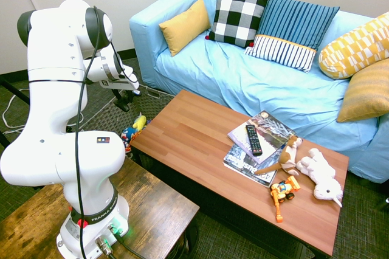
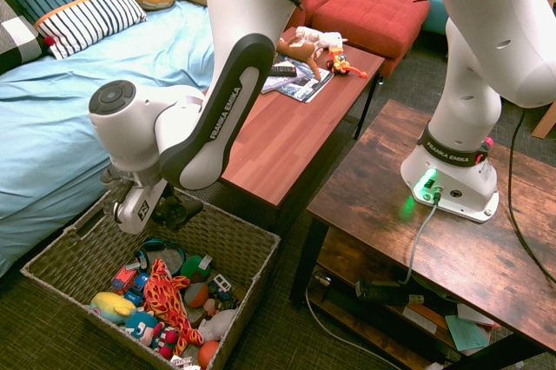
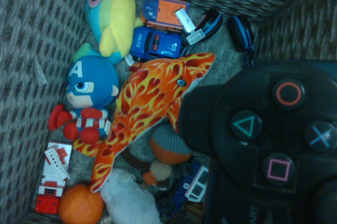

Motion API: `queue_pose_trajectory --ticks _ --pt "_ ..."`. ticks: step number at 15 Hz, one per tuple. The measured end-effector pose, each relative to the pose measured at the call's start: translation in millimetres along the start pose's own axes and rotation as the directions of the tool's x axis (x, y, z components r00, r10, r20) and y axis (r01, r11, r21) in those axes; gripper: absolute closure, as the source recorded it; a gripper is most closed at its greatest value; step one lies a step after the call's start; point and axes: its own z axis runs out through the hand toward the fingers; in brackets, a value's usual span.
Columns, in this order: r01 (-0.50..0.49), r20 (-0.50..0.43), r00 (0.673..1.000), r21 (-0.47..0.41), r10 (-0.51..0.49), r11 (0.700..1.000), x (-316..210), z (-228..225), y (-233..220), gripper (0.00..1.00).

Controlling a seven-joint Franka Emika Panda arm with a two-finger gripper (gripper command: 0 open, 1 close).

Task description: Put the gamepad in the basket

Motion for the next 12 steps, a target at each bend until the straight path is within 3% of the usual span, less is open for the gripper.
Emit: queue_pose_trajectory --ticks 6,7,12 --pt "0.029 0.072 0.997 -0.063 -0.025 0.998 -19.1 75.0 -26.6 1.0" --pt "0.035 0.08 0.996 -0.074 -0.029 0.997 -20.5 81.5 -29.6 0.0" --pt "0.041 0.089 0.996 -0.083 -0.033 0.996 -13.2 78.0 -42.1 0.0"
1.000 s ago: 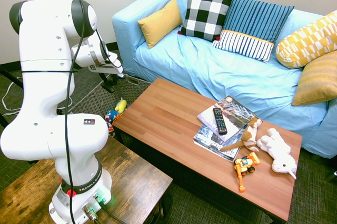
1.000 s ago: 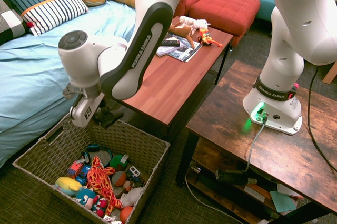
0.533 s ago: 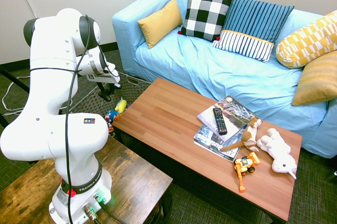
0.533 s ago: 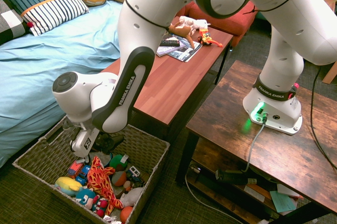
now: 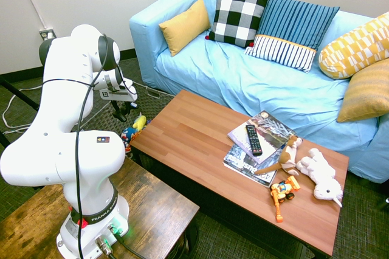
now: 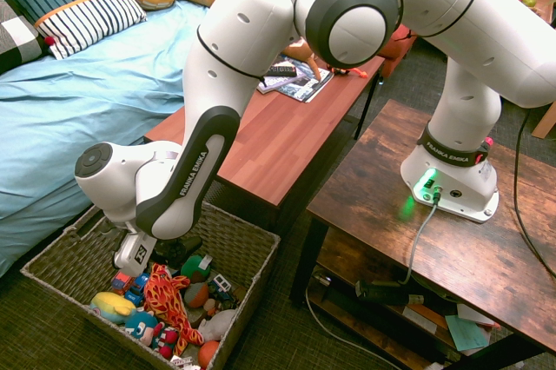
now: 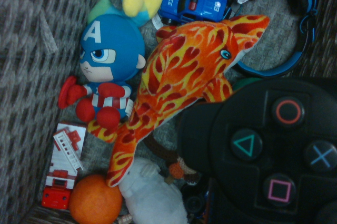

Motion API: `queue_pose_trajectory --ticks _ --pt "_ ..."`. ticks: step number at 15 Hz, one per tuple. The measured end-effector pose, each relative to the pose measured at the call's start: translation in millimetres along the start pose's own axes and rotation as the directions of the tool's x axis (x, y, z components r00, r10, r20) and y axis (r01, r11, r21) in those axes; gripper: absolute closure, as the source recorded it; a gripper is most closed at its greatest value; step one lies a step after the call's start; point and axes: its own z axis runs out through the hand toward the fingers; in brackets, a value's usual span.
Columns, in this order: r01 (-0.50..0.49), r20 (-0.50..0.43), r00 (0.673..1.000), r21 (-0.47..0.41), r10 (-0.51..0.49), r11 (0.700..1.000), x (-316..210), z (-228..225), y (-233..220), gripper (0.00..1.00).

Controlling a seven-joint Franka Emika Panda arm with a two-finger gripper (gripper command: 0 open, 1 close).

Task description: Put the gamepad in the basket

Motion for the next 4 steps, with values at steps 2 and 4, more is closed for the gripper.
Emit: queue_pose_trajectory --ticks 2,4 --pt "0.001 -0.004 1.0 0.003 -0.001 1.0 3.1 -4.3 -2.3 0.0" --pt "-0.002 -0.011 1.0 0.008 0.002 1.0 7.9 -11.8 -5.5 0.0"
